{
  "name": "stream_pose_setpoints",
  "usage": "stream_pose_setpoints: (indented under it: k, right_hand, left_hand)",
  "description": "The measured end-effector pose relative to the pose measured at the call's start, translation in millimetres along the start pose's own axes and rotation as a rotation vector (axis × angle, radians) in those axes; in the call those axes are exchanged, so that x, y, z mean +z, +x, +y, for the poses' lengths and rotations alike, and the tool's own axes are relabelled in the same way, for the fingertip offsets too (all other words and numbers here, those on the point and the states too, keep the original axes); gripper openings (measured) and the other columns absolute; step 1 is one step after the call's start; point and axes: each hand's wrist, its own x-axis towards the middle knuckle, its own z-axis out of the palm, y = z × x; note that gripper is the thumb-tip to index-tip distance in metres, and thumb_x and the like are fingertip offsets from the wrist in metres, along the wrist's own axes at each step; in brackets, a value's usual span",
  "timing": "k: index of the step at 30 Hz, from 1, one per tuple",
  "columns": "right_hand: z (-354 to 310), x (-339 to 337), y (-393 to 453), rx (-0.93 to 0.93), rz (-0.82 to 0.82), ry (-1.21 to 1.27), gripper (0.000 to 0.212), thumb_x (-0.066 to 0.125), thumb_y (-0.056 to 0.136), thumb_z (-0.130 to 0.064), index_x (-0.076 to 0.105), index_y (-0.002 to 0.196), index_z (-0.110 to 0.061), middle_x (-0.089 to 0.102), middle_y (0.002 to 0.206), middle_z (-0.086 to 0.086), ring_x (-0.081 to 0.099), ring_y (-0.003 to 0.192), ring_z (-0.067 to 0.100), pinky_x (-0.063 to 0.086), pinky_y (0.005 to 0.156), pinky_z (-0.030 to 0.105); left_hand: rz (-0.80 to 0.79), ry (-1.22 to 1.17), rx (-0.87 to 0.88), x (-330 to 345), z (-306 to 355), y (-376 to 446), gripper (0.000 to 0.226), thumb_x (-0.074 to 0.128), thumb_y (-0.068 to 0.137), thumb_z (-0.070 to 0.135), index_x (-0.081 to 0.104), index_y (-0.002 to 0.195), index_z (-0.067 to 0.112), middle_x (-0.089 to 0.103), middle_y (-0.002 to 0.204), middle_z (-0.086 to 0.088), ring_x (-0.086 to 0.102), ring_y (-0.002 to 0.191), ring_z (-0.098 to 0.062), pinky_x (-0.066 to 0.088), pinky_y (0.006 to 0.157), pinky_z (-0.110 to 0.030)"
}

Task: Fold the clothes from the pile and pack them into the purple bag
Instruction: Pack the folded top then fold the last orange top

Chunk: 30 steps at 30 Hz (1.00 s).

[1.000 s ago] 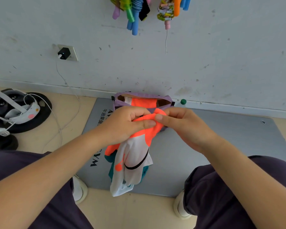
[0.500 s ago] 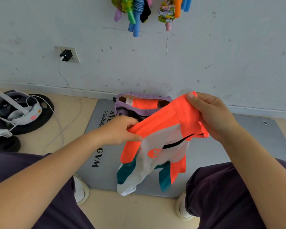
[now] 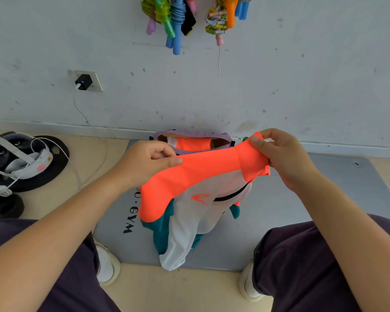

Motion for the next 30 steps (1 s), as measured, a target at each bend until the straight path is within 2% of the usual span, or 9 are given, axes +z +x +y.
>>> stream_pose_setpoints:
  k: [4, 9, 12, 16, 19, 22, 25, 27, 30]
  right_hand:
    - [1.9, -3.8, -0.3, -0.014, -0.146, 0.072, 0.025, 0.070, 0.088, -0.020, 0.067, 0.110, -0.033, 0.065, 0.086, 0.022, 0.062, 0.084, 0.022, 0.054, 0.083, 0.050]
    - [0.3, -4.2, -5.4, -0.036, -0.383, 0.012, 0.024, 0.069, 0.085, -0.001, 0.074, 0.094, -0.022, 0.076, 0.081, 0.003, 0.069, 0.076, 0.010, 0.052, 0.068, 0.018]
    - [3.0, -2.0, -3.6, -0.124, -0.245, -0.335, 0.026, 0.072, 0.083, -0.005, 0.073, 0.088, -0.031, 0.075, 0.075, 0.002, 0.066, 0.072, 0.008, 0.052, 0.069, 0.020]
    - [4.9, 4.1, -4.5, -0.248, -0.155, -0.641, 0.008, 0.073, 0.083, -0.013, 0.074, 0.085, -0.021, 0.069, 0.079, 0.006, 0.062, 0.080, 0.024, 0.046, 0.074, 0.030]
    - [0.6, 4.6, -6.9, -0.265, -0.173, -0.465, 0.014, 0.070, 0.086, -0.010, 0.068, 0.084, -0.024, 0.064, 0.093, 0.005, 0.060, 0.088, 0.020, 0.045, 0.081, 0.024]
    - [-6.5, 2.6, -12.0, -0.214, -0.305, -0.168, 0.010, 0.058, 0.096, -0.013, 0.061, 0.089, -0.019, 0.063, 0.082, -0.004, 0.056, 0.075, 0.013, 0.047, 0.071, 0.025]
    - [-10.5, 2.8, -15.1, -0.183, -0.274, -0.042, 0.013, 0.054, 0.099, -0.019, 0.056, 0.087, -0.023, 0.052, 0.067, -0.001, 0.041, 0.058, 0.010, 0.036, 0.052, 0.025]
    - [-13.5, 5.7, -17.0, -0.177, -0.177, -0.038, 0.014, 0.056, 0.098, -0.022, 0.056, 0.085, -0.026, 0.048, 0.065, 0.008, 0.038, 0.052, 0.012, 0.031, 0.049, 0.024]
    - [-19.3, 10.8, -22.6, -0.189, -0.164, 0.026, 0.012, 0.059, 0.096, -0.022, 0.058, 0.085, -0.026, 0.056, 0.062, 0.003, 0.046, 0.048, 0.010, 0.036, 0.045, 0.019]
  left_hand:
    - [-0.008, 0.078, 0.035, -16.2, 1.8, 1.1, 0.011, 0.081, 0.077, 0.031, 0.074, 0.073, 0.025, 0.032, 0.044, 0.009, 0.025, 0.047, -0.006, 0.018, 0.044, -0.015]
    - [-0.068, 0.202, -0.010, -30.8, 1.8, 1.5, 0.009, 0.085, 0.072, 0.028, 0.076, 0.071, 0.027, 0.031, 0.048, 0.009, 0.027, 0.045, -0.006, 0.017, 0.044, -0.016]
    - [-0.071, 0.223, -0.003, -34.6, -0.5, 1.1, 0.010, 0.085, 0.071, 0.027, 0.076, 0.073, 0.026, 0.036, 0.050, 0.005, 0.030, 0.046, -0.006, 0.020, 0.044, -0.016]
    - [-0.076, 0.267, 0.003, -32.2, -6.8, 2.1, 0.011, 0.086, 0.071, 0.027, 0.075, 0.071, 0.028, 0.043, 0.049, 0.005, 0.035, 0.047, -0.005, 0.026, 0.047, -0.017]
    - [-0.059, 0.316, -0.021, -33.3, -11.9, 3.7, 0.015, 0.084, 0.075, 0.025, 0.072, 0.069, 0.031, 0.063, 0.066, 0.001, 0.054, 0.060, -0.010, 0.044, 0.063, -0.030]
    - [-0.208, -0.064, -0.072, -35.8, -11.2, 0.8, 0.017, 0.072, 0.088, 0.018, 0.066, 0.073, 0.024, 0.068, 0.088, 0.001, 0.062, 0.084, -0.016, 0.048, 0.085, -0.034]
    - [-0.293, -0.565, -0.137, -28.0, -4.9, -0.1, 0.014, 0.061, 0.090, 0.023, 0.058, 0.077, 0.020, 0.052, 0.071, 0.005, 0.047, 0.066, -0.008, 0.041, 0.065, -0.023]
    - [-0.215, -0.474, -0.171, -20.6, -0.8, 0.6, 0.015, 0.064, 0.085, 0.034, 0.058, 0.074, 0.025, 0.050, 0.068, 0.008, 0.043, 0.061, -0.007, 0.035, 0.059, -0.024]
    - [-0.170, -0.161, -0.151, -12.9, 0.6, -1.1, 0.035, 0.064, 0.070, 0.062, 0.064, 0.083, 0.029, 0.057, 0.078, 0.000, 0.049, 0.074, -0.014, 0.035, 0.071, -0.032]
